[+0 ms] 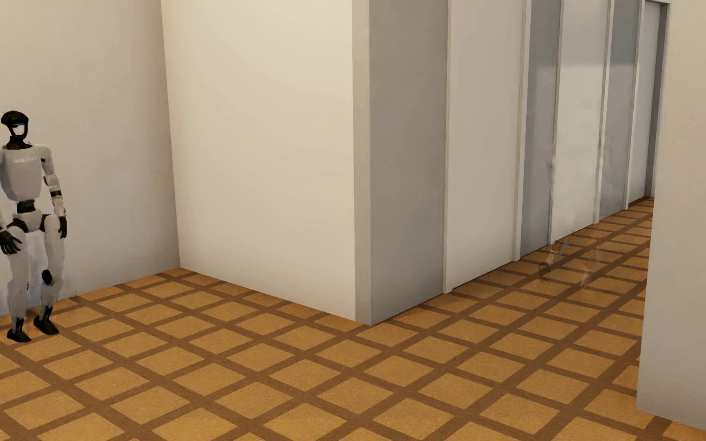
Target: Go around the corner
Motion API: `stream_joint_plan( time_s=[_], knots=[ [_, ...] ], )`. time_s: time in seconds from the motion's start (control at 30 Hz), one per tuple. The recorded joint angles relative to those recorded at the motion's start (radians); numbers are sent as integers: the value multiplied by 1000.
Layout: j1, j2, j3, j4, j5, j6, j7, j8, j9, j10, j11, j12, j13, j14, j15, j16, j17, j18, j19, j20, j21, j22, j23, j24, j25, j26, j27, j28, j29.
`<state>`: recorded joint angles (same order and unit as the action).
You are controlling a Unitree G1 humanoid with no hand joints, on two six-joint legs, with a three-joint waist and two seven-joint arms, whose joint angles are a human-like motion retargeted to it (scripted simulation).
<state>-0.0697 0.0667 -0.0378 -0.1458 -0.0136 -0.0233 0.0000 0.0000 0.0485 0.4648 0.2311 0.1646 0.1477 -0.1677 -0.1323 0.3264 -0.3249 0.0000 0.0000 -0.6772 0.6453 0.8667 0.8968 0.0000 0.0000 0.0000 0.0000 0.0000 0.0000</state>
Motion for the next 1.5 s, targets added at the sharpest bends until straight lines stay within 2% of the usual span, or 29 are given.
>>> stream_joint_plan(
  time_s=[0.03,0.07,0.1,0.17,0.23,0.3,0.47,0.53,0.6,0.63,0.7,0.73,0.8,0.83,0.87,0.97,1.0,1.07,1.1,1.13,1.17,1.2,1.23,1.27,1.3,1.33,1.4,1.43,1.5],
  knots=[
    [-25,-27,26,-10,-4,-1,0,0,-4,14,23,-8,6,16,-24,-3,-3,0,0,-5,-67,2,13,0,0,0,0,0,0],
    [-16,12,-31,-25,-6,-15,0,0,-18,26,-65,13,38,9,-75,1,2,0,0,-2,-96,-8,9,0,0,0,0,0,0],
    [-22,-41,5,-18,2,-3,0,0,-2,36,266,0,34,21,-201,5,-5,0,0,-5,-74,-17,5,0,0,0,0,0,0],
    [15,-156,-11,-34,-13,-13,0,0,23,37,455,0,55,-42,-217,13,-7,0,0,17,-75,-61,-4,0,0,0,0,0,0],
    [88,-269,-37,-32,-28,-25,0,0,76,43,688,-38,67,-84,-178,38,14,0,0,-35,-84,-71,21,0,0,0,0,0,0],
    [117,-387,-137,-5,-31,0,0,0,55,14,689,-70,102,-142,-168,25,8,0,0,-17,-79,-60,17,0,0,0,0,0,0],
    [335,-583,-224,23,-54,5,0,0,73,-66,417,-134,147,-341,35,34,0,0,0,31,-89,-117,91,0,0,0,0,0,0],
    [395,-625,-260,37,-62,5,0,0,81,-65,392,-152,152,-355,25,38,-1,0,0,32,-99,-107,108,0,0,0,0,0,0],
    [435,-661,-309,71,-58,21,0,0,78,-41,526,-142,156,-290,31,35,-13,0,0,-5,-84,-73,108,0,0,0,0,0,0],
    [430,-668,-321,104,-39,48,0,0,75,6,590,-123,145,-199,6,17,-14,0,0,-5,-58,-34,128,0,0,0,0,0,0],
    [370,-591,-300,129,-12,46,0,0,60,235,656,-40,138,100,-80,7,-9,0,0,1,-93,-28,126,0,0,0,0,0,0],
    [292,-536,-244,133,18,46,0,0,71,416,648,-28,126,226,-115,15,-3,0,0,-42,-116,-19,122,0,0,0,0,0,0],
    [59,-404,-176,129,38,28,0,0,78,808,603,7,98,222,-178,26,3,0,0,-75,-121,-2,63,0,0,0,0,0,0],
    [-44,-323,-95,101,38,7,0,0,90,878,550,32,82,219,-180,18,7,0,0,-24,-140,7,20,0,0,0,0,0,0],
    [-146,-243,-30,88,36,-10,0,0,90,851,490,64,63,223,-186,29,1,0,0,-3,-132,-12,-24,0,0,0,0,0,0],
    [-302,33,123,57,3,-49,0,0,100,346,321,109,36,440,-223,50,-20,0,0,-50,-183,13,-136,0,0,0,0,0,0],
    [-337,96,158,60,0,-50,0,0,91,168,288,129,16,375,-263,56,-31,0,0,-46,-186,5,-164,0,0,0,0,0,0],
    [-374,208,179,58,2,-54,0,0,70,-21,264,150,-30,-79,-343,51,-48,0,0,-52,-194,36,-179,0,0,0,0,0,0],
    [-397,234,210,69,-1,-56,0,0,66,-9,279,154,-38,-130,-358,51,-41,0,0,-73,-219,43,-169,0,0,0,0,0,0],
    [-415,266,229,53,-14,-67,0,0,74,11,311,158,-38,49,-336,47,-36,0,0,-87,-229,55,-150,0,0,0,0,0,0],
    [-460,275,240,39,-33,-88,0,0,68,92,358,163,-30,287,-251,46,-20,0,0,-90,-246,56,-124,0,0,0,0,0,0],
    [-461,268,248,12,-68,-119,0,0,74,179,460,156,-3,399,-100,44,2,0,0,-104,-257,72,-90,0,0,0,0,0,0],
    [-409,232,224,-19,-90,-134,0,0,72,217,626,156,29,397,103,46,17,0,0,-109,-238,83,-53,0,0,0,0,0,0],
    [-364,132,193,-50,-103,-133,0,0,64,242,832,156,60,380,230,37,24,0,0,-77,-223,86,-38,0,0,0,0,0,0],
    [-283,40,158,-74,-124,-141,0,0,76,232,1034,141,78,329,154,46,22,0,0,-79,-177,59,-24,0,0,0,0,0,0],
    [-183,-50,106,-72,-132,-133,0,0,87,201,1149,121,98,254,-13,47,22,0,0,-70,-156,43,-20,0,0,0,0,0,0],
    [-15,-233,-23,-41,-114,-74,0,0,78,124,1129,51,137,113,-175,50,12,0,0,-76,-159,10,15,0,0,0,0,0,0],
    [88,-280,-83,-25,-115,-55,0,0,79,69,1001,13,165,30,-181,70,4,0,0,-111,-145,-27,11,0,0,0,0,0,0],
    [252,-358,-155,10,-122,-21,0,0,75,-16,668,-55,196,-118,-117,85,-15,0,0,-65,-157,-67,35,0,0,0,0,0,0]
  ],
)
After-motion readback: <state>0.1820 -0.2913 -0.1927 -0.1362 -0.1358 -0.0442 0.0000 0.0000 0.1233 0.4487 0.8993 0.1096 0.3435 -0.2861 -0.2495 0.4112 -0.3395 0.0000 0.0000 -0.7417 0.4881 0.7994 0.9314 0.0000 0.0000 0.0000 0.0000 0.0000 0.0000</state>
